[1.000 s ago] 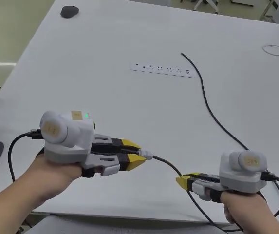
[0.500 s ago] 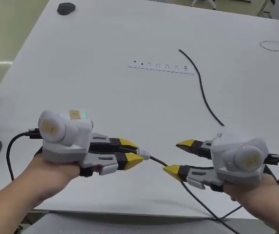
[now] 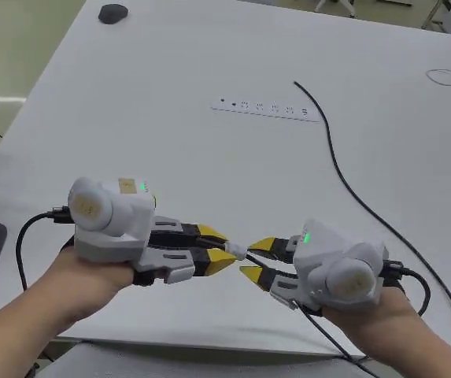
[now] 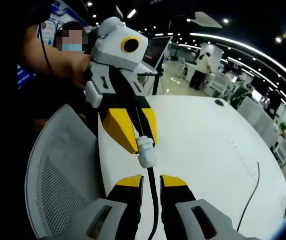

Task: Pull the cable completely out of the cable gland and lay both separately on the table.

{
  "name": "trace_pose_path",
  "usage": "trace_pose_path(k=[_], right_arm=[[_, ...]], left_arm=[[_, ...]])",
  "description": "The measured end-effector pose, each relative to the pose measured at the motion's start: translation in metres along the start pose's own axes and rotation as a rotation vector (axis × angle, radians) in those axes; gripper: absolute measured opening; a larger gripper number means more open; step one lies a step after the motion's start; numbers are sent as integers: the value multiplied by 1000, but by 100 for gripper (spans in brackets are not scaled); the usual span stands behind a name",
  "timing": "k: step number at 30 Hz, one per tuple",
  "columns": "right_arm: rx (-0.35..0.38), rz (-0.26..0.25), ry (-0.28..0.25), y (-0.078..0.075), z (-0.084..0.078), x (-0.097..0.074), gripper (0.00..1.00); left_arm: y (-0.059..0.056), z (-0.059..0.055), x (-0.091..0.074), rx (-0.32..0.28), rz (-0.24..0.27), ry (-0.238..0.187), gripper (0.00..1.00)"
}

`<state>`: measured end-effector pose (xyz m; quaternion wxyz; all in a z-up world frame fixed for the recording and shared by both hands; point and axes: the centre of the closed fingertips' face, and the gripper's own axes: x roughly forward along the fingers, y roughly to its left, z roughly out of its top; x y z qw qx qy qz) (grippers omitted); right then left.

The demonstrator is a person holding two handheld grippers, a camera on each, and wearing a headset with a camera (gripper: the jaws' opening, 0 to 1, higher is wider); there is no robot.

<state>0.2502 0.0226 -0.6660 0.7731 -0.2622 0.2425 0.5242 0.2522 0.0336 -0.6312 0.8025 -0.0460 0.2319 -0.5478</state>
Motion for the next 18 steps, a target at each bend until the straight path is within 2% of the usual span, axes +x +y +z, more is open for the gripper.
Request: trace_pose_path(k=[2,9,16,18], right_arm=[[4,-4,-2,-1,0,0,1],[18,-9,1,-3,-3,2,0],[65,-25,15,-11,-15,0,0],[84,-35,34,-15,-24,0,0]], left_arm=[[0,0,0,-1,-1,0,15],[1,-1,1,0,5,0,15],[4,1,-1,-7,8,-11,15],[5,2,-3,-6,11,-15,15]])
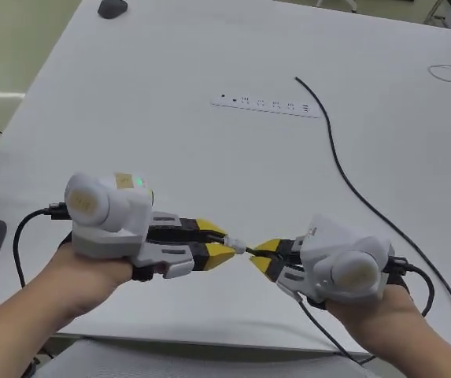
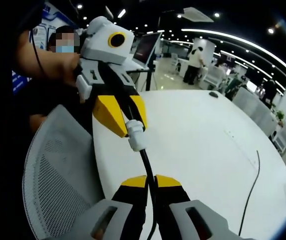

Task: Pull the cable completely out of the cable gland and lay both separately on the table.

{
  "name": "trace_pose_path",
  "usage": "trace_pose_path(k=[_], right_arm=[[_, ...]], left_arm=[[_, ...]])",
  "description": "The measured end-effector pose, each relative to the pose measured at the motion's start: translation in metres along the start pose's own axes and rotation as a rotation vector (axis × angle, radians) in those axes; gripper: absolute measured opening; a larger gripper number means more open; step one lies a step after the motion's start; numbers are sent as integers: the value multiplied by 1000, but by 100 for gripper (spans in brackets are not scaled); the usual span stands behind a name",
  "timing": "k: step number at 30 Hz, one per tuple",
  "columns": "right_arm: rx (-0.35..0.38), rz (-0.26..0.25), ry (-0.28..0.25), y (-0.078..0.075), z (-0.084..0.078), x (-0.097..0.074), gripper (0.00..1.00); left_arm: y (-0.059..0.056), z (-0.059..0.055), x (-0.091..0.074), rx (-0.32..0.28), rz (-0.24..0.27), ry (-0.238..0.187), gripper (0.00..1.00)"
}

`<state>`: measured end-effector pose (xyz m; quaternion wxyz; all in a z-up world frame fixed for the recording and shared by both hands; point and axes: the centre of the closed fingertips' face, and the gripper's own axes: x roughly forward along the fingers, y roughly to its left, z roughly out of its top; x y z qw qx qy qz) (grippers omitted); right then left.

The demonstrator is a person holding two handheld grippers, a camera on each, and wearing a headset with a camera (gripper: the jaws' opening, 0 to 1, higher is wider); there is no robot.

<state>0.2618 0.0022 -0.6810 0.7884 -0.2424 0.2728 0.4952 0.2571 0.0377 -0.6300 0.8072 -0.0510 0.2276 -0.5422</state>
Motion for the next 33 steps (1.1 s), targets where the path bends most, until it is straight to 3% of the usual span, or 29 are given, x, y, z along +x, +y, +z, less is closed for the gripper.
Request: trace_pose_path(k=[15,25,33], right_arm=[[108,-50,84,-20,-52,-13,0],[103,-55,99,-25,-49,-16,0],[130,-75,95,-33,-44,-17,0]], left_arm=[[5,-3,-2,-4,4,0,15],[3,-3,3,-4,-2,-4,15],[5,-6,4,31,9,-15,15]])
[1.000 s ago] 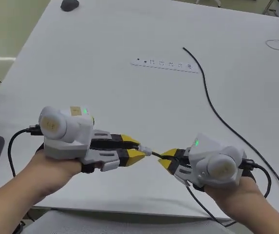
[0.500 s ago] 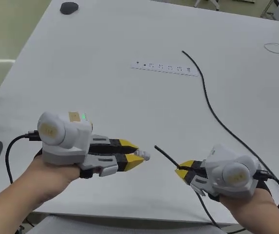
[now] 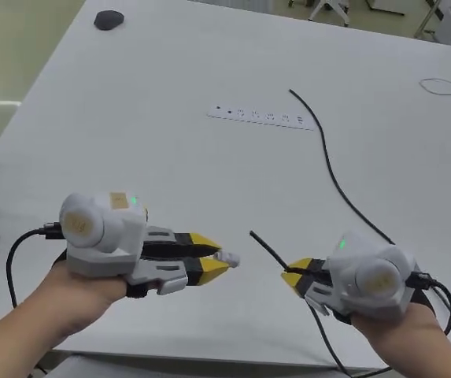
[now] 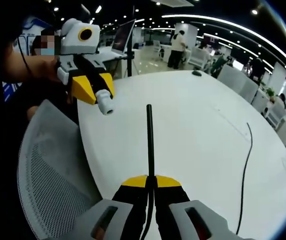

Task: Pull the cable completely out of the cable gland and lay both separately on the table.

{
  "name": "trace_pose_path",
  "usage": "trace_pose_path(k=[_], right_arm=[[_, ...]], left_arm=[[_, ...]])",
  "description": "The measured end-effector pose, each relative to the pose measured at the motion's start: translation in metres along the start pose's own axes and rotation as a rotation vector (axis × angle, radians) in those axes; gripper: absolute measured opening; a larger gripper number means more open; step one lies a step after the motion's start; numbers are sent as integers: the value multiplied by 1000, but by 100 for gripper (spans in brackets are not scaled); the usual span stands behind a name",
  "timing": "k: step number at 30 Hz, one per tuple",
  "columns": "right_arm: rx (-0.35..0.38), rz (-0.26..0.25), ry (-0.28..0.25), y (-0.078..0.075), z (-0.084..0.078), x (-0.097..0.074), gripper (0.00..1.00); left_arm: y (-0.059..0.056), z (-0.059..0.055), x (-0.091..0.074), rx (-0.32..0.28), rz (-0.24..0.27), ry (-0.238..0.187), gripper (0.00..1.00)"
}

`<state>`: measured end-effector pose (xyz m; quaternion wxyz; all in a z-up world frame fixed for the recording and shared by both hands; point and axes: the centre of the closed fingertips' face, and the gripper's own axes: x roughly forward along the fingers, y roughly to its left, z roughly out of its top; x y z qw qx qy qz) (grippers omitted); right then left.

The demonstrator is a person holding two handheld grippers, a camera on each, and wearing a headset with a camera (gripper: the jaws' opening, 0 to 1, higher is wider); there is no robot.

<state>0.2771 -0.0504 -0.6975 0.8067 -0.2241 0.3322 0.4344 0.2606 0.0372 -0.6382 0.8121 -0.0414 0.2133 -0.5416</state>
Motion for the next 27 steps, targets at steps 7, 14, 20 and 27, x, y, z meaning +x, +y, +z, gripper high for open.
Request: trace_pose_path(k=[7,14,20,27], right_arm=[[-53,-30,41,-18,12,9,0],[-64,-32,58,-29,24,24,0],[-107,-34,83,-37,32,42,0],[-96,-71,62,-56,58,67,0]], left_arm=[[6,-15,3,12,13,17,15],[12,-26,2,-2,30,19,15],[21,-38,-1,-27,62,25,15],[32,-52,-3,-60,87,34,15]])
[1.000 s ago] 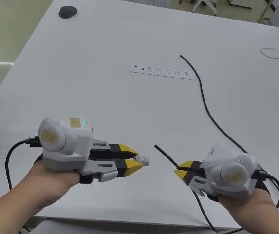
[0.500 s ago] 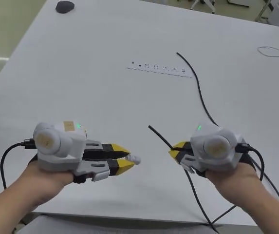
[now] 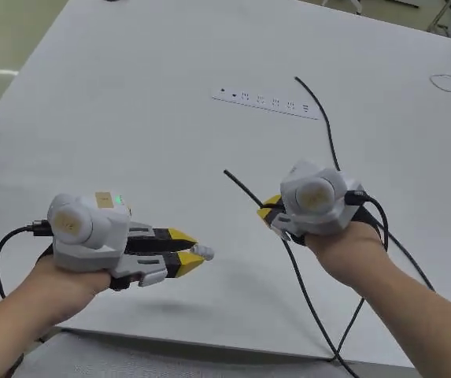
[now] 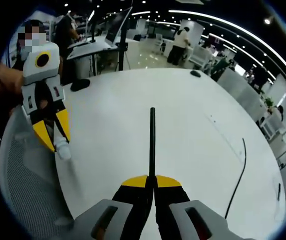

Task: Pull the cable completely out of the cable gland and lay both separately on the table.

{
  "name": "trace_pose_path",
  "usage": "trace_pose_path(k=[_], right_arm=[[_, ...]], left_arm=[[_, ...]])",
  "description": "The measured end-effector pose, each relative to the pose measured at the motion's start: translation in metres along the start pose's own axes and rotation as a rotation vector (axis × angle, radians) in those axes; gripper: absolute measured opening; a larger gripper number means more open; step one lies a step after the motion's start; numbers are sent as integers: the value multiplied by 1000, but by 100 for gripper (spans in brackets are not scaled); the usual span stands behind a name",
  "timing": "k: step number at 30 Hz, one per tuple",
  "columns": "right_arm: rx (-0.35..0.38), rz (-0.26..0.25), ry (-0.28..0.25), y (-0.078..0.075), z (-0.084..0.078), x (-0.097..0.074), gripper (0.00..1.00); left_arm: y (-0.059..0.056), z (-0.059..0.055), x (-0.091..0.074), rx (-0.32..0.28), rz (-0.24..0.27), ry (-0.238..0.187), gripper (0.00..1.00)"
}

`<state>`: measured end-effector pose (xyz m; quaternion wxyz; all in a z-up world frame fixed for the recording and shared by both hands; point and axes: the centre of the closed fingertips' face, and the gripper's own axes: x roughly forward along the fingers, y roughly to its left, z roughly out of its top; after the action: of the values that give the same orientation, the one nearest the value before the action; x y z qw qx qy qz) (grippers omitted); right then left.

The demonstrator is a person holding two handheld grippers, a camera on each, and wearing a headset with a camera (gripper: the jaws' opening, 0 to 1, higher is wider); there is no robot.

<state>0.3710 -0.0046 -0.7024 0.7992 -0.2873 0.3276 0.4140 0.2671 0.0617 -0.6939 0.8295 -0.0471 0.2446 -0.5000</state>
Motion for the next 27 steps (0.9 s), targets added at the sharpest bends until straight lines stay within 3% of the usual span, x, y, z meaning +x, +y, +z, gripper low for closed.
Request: trace_pose_path(k=[5,10,15,20,27], right_arm=[[10,-12,-14,-7,16,22,0],[0,-7,-9,-8,20,35,0],[-112,27,20,1,20,51,0],[-133,52,40,4,17,64,0],[-251,164,46,38,16,81,0]], left_arm=[[8,-10,1,-11,8,21,15],[13,-13,-2,-14,16,25,15],[26,-22,-4,-42,32,31,15],[31,-24,-2,-76,44,4,15],[43,-42,7,-130,69,15,15]])
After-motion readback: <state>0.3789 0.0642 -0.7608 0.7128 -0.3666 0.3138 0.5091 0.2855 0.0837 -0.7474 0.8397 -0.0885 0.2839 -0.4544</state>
